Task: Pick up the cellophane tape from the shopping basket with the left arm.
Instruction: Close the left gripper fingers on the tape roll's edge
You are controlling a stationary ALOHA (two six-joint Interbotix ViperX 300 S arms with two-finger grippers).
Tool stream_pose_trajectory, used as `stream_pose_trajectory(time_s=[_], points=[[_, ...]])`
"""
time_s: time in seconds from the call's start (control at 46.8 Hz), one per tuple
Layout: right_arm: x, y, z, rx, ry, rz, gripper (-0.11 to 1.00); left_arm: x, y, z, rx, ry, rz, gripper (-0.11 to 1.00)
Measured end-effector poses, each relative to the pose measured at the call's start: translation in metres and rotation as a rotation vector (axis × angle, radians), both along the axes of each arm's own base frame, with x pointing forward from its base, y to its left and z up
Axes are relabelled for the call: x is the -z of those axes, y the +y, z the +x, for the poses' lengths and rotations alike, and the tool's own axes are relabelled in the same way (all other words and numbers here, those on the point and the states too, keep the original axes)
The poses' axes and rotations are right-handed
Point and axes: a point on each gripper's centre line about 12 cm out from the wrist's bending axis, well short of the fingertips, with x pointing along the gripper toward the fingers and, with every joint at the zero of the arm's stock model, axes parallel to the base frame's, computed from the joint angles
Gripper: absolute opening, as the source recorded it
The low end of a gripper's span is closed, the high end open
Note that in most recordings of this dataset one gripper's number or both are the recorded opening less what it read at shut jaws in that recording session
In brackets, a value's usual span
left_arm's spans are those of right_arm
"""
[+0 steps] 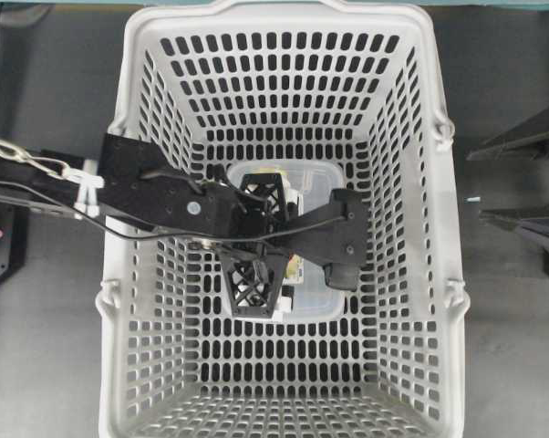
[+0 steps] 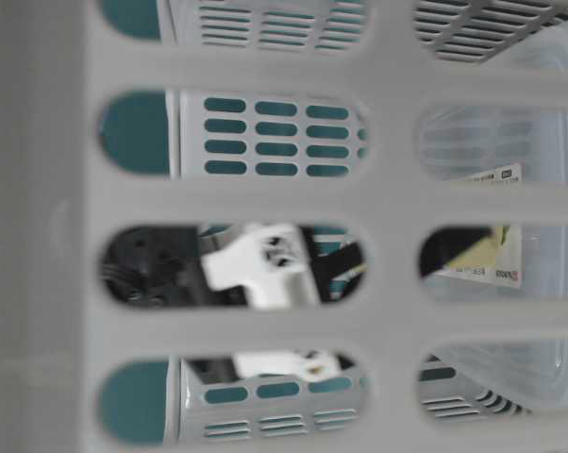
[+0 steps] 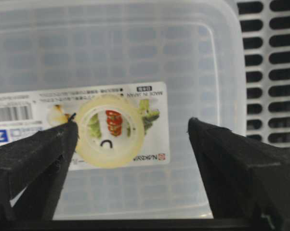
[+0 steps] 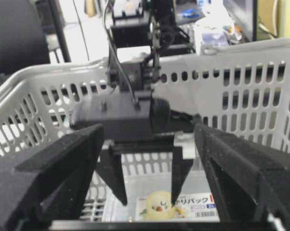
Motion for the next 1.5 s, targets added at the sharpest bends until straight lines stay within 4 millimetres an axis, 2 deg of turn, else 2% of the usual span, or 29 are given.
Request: stream_pose_trajectory(time_s=[0.427,1.111,1.496], points=[[0.000,0.003,0.000,-0.014,0.000,0.002,0.73,0.006,0.001,-0.001,0.005,0.014,0.005,0.89],[0.000,0.003,0.000,-0.017,0.000,0.002,0.72,-0.005,0.009,0.001,-0.008,-0.009,0.005,0.89],[0.001,0.003,0.000,-0.017,0.000,0.002,0.72,-0.001,0.009,0.000,-0.008,-0.005,0.005,0.89]])
